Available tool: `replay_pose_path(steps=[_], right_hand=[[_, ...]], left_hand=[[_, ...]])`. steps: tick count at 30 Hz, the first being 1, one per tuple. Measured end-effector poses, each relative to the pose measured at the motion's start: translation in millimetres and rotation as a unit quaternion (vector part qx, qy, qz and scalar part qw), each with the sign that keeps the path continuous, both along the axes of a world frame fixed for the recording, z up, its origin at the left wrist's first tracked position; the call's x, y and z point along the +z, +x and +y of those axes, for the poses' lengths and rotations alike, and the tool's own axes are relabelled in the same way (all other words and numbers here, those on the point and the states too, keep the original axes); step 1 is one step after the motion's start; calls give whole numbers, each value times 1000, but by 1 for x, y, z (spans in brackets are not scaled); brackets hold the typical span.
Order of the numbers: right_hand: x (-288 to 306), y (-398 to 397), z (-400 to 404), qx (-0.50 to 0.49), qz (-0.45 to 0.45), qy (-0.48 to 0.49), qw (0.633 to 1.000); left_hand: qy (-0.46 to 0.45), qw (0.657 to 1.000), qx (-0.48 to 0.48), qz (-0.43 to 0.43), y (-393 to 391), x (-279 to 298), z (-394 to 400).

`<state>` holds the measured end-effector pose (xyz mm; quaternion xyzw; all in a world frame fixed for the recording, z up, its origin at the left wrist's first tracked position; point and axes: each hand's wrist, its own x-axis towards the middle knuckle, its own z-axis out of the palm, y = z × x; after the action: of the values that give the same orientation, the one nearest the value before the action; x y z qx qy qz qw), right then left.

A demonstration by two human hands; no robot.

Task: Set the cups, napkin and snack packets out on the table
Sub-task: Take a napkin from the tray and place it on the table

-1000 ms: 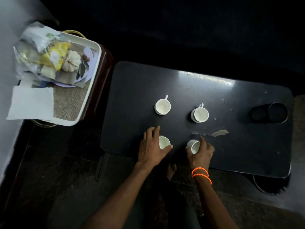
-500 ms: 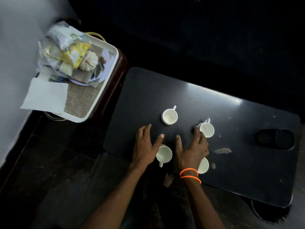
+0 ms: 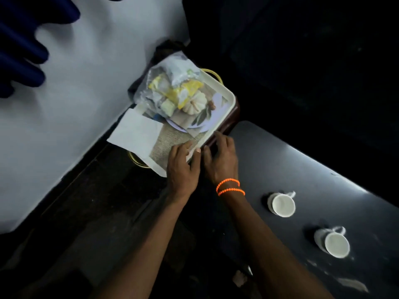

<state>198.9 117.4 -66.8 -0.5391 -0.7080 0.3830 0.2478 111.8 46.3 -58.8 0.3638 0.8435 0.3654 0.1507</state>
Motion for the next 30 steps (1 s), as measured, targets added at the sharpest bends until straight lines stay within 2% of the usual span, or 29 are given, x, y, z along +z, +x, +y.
replay_pose_path(steps=[2, 4, 7, 9, 11, 13, 17, 20, 21, 22, 23, 24, 25, 26, 28, 29, 30], right_hand=[[0, -31, 9, 43, 5, 2, 999], [-2, -60, 16, 102, -9, 4, 995], [-7, -103, 24, 191, -41, -51, 979], [-10, -128, 23, 244, -70, -83, 964], [-10, -146, 13, 259, -84, -104, 957], [-8, -157, 2, 217, -69, -149, 962], [-7, -168, -14, 48, -37, -273, 960], [-2, -167, -17, -53, 0, -408, 911], [-1, -165, -17, -74, 41, -465, 881], [0, -164, -16, -98, 122, -542, 826], [3, -162, -14, -120, 222, -610, 751], [8, -159, -11, -135, 292, -649, 689], [10, -153, -6, -137, 344, -669, 645], [10, -147, 1, -128, 369, -673, 628], [11, -133, 16, -109, 378, -649, 651], [12, -125, 24, -108, 372, -627, 676], [12, -115, 32, -115, 347, -595, 716]], left_hand=[[15, 998, 61, 28, -34, 3, 2], [38, 981, 190, 11, -69, 1, 4], [34, 898, 431, -85, -123, -4, 6], [-31, 851, 503, -146, -152, -9, 2], [-28, 842, 483, -239, -168, -16, -3], [10, 846, 451, -282, -170, -22, -7], [51, 857, 465, -216, -166, -20, -6], [91, 867, 448, -197, -154, -12, -1], [106, 863, 448, -210, -147, -9, 3], [124, 854, 449, -231, -141, -5, 6], [146, 843, 449, -258, -134, -1, 10], [164, 832, 445, -287, -127, 4, 13], [178, 826, 435, -310, -121, 8, 17], [191, 824, 420, -330, -115, 13, 20], [211, 824, 386, -358, -101, 20, 26], [211, 824, 374, -371, -94, 23, 30], [203, 821, 368, -386, -88, 25, 34]])
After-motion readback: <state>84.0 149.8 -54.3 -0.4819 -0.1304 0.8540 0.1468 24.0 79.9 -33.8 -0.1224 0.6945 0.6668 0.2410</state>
